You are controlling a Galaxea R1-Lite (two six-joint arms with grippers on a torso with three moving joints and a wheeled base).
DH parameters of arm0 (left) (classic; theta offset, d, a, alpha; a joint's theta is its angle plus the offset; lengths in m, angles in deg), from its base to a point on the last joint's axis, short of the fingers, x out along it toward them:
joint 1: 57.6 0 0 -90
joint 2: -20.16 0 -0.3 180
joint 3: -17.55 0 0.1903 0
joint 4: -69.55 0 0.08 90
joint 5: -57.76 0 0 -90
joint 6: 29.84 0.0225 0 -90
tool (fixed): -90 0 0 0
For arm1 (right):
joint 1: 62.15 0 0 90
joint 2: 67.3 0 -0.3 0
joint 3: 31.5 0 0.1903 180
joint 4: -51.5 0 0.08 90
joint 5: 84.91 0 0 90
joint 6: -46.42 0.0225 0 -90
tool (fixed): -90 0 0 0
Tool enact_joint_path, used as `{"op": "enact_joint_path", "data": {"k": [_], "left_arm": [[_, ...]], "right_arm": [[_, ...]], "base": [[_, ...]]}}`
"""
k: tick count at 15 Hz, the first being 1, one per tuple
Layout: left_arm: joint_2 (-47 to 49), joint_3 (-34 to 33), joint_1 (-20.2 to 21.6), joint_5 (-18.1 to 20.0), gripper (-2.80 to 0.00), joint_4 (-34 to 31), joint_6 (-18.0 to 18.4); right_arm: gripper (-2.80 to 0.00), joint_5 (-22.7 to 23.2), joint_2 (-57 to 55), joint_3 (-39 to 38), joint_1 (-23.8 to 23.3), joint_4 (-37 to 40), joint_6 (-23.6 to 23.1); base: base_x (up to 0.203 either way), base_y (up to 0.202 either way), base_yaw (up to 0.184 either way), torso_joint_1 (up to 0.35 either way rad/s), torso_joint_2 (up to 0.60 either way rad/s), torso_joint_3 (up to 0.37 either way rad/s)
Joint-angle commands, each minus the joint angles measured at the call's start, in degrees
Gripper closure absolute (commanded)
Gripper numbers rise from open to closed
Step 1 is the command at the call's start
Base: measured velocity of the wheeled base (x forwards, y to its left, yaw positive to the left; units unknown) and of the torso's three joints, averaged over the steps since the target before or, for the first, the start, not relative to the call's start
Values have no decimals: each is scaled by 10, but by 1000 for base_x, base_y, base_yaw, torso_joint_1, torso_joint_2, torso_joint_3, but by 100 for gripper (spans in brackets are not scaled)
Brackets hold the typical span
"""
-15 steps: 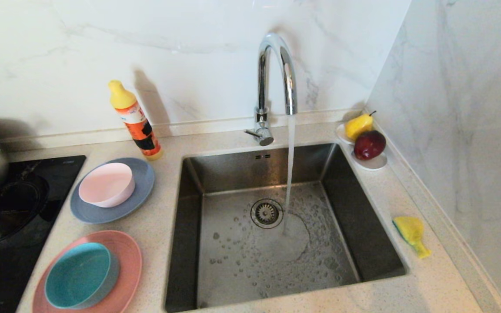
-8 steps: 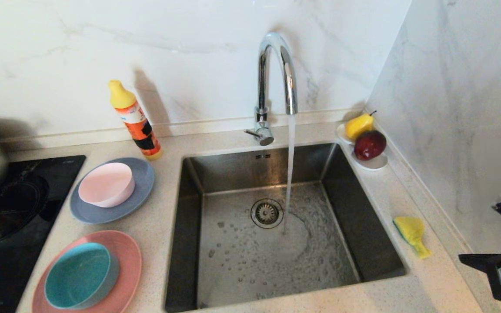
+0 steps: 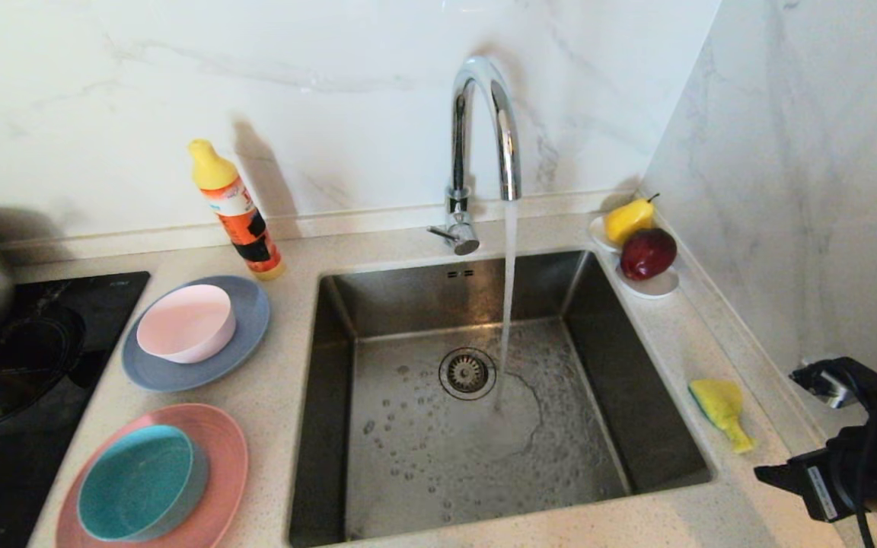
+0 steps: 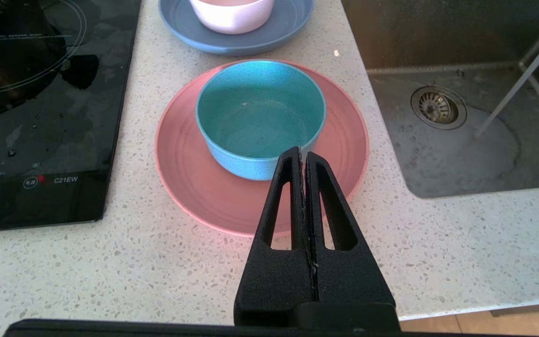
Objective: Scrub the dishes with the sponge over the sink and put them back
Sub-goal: Pick up a bowl and the sponge
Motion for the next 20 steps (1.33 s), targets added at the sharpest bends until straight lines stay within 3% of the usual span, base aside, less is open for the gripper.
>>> {"op": "enact_joint_path", "data": {"k": [1,11,15,20], "left_arm": [[0,0,0,0,0,0,0],[0,0,0,0,0,0,0],[0,0,0,0,0,0,0],[1,0,0,0,0,0,0]], "right_arm": [[-280,-3,-30,-3,0,-5,0],[-280,-15,-107,7,-1,-67,3],[-280,-24,-129,3,-2,-124,3],[-280,-26,-134,28,-2,-125,3]], "base": [[0,0,0,0,0,0],[0,0,0,0,0,0],[0,0,0,0,0,0],[0,0,0,0,0,0]]}}
